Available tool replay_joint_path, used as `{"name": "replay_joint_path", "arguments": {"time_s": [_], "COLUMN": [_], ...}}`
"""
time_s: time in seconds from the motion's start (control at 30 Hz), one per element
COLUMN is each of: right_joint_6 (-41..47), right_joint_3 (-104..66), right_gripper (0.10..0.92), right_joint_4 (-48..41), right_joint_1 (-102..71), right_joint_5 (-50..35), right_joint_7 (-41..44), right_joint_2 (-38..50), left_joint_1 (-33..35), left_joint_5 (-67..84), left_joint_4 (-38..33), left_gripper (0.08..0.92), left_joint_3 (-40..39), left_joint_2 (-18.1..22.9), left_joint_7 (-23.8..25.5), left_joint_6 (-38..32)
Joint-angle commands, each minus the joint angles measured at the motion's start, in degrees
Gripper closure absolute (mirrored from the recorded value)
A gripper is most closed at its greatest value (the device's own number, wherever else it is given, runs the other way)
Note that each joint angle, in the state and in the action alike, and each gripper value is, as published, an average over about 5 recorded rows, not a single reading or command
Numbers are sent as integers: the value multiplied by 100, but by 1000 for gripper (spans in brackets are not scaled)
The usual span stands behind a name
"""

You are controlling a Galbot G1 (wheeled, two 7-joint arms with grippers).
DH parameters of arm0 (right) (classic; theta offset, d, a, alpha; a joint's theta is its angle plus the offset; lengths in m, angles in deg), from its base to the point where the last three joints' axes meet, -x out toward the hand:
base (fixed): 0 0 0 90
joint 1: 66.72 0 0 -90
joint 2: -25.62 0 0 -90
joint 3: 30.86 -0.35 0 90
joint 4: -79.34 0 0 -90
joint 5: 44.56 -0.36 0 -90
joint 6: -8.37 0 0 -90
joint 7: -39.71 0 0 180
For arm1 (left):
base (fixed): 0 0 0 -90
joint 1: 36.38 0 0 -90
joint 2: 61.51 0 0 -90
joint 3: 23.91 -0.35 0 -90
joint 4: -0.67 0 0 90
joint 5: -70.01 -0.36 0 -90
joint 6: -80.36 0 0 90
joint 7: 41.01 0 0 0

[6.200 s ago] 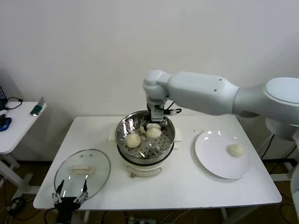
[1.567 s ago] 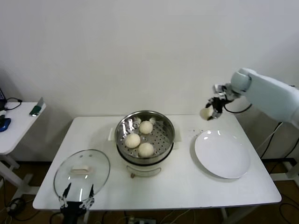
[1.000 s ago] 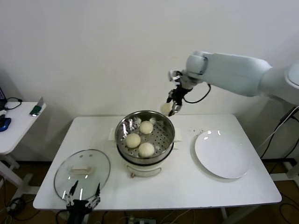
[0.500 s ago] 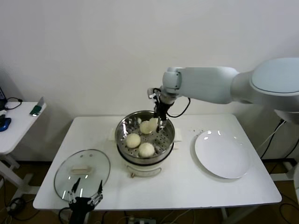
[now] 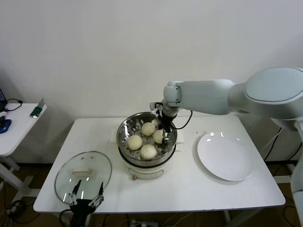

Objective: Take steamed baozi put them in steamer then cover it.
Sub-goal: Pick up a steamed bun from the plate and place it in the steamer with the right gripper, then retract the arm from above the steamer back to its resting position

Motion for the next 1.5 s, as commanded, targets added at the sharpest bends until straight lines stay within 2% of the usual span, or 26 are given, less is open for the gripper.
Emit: {"name": "replay_joint_path", "arguments": {"time_s": [0.03,0.27,0.67,0.93,1.13,1.3,1.5], "right_joint_6": [59,110,-206,-1106,-1988,-2390,-2463], "right_joint_3": [36,-130,-580,-1144,-1698,-2681,-5013], "right_gripper": [311,210,203,203,203,203,203], "right_joint_4": [-55,16,167,618,1404,1970,2179], "right_joint_1": [-121,-50,589,605,96,-1103,-3184], "right_joint_5": [155,133,30,256,401,646,1125], "right_joint_7": [-63,-12,393,-736,-2220,-3255,-3527], "right_joint_2": [-12,80,781,2183,3377,4277,4887], "left_joint_1": [-20,-43,-1,9,79,66,211], "left_joint_5": [-2,-11,16,-45,-56,-99,-356], "left_joint_4": [34,40,23,-37,-140,-264,-464], "left_gripper": [177,177,177,177,177,177,177], "left_joint_3": [9,13,40,160,276,447,454], "left_joint_2": [1,-4,-25,36,86,230,275], "left_joint_7": [-3,-17,-40,-86,-138,-163,-139], "left_joint_6": [3,14,-10,-16,-33,-64,15]}}
